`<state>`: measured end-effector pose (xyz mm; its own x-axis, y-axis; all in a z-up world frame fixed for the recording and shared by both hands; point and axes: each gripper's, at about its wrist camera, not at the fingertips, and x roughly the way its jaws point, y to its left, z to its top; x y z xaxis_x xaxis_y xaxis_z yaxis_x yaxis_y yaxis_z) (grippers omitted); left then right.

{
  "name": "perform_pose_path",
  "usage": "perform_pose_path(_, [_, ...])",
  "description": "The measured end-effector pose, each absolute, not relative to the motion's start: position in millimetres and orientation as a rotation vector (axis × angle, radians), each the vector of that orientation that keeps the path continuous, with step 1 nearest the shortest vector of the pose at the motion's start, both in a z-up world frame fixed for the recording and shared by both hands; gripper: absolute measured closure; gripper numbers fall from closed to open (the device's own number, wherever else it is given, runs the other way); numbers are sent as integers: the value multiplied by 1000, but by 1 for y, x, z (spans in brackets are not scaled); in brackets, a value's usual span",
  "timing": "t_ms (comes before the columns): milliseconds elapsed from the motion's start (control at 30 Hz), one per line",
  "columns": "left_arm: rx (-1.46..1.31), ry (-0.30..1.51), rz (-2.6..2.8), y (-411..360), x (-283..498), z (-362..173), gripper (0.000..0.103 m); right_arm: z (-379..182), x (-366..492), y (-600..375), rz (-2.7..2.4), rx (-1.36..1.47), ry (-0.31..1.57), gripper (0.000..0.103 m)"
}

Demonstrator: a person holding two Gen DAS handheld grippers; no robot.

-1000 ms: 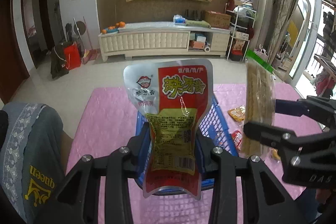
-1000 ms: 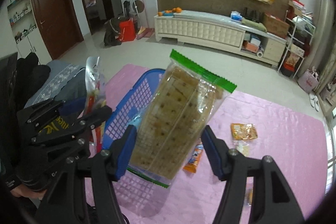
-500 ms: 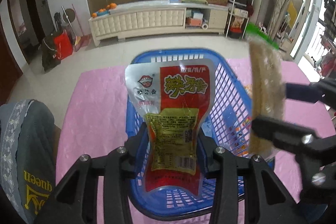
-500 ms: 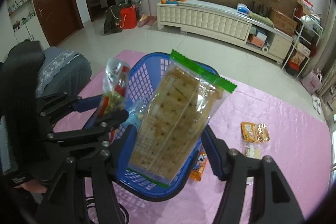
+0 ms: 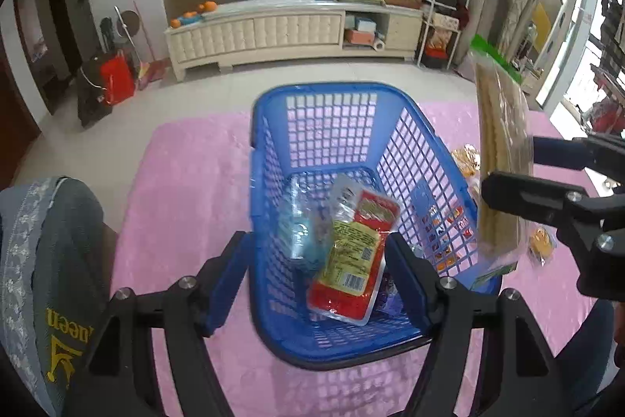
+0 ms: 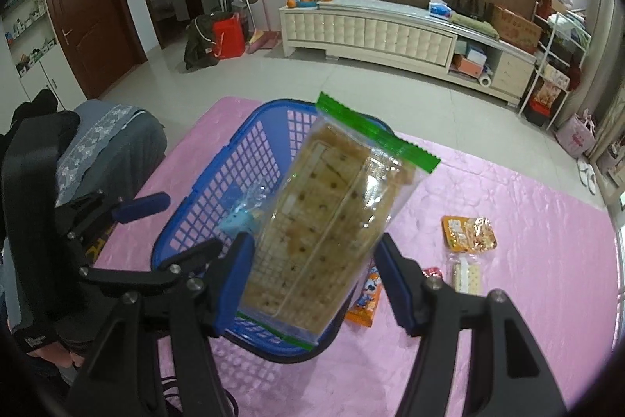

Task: Organize snacks
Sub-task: 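Carry the red pack and cracker pack over the basket and open both tools, then withdraw both tools from the basket toward the remaining snacks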

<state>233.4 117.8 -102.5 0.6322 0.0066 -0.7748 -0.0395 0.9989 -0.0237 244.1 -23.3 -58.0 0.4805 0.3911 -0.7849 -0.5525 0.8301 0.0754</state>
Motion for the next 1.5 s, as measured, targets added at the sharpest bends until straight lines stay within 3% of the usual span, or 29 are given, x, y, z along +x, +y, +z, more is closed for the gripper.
perform_pose_path(300, [-66,837,76,145,221,-89,31,-58,249,-5,587,-233,903,35])
perform_pose_path(767, [-140,853,124,173,212,-104,31,-104,254,21,488,-401,967,35])
perform_pose_path(933, [-122,837,140,164,207,-99,31,-112,250,17,492,-416,1007,33])
perform_pose_path(1000, [-119,829,135,159,202,-95,31,-111,243,10,488,-408,998,28])
perform_pose_path(1067, [-106,817,136,156,196,-91,31,-106,236,1,495,-376,979,23])
perform_pose_path(1300, [-60,750,150,134,166,-71,31,-62,203,-30,564,-218,854,22])
perform_pose_path(1400, [-38,693,142,119,148,-57,22,-45,183,-40,568,-206,788,22])
perform_pose_path(1500, [-29,664,127,103,138,-47,21,-31,167,-49,580,-197,749,22])
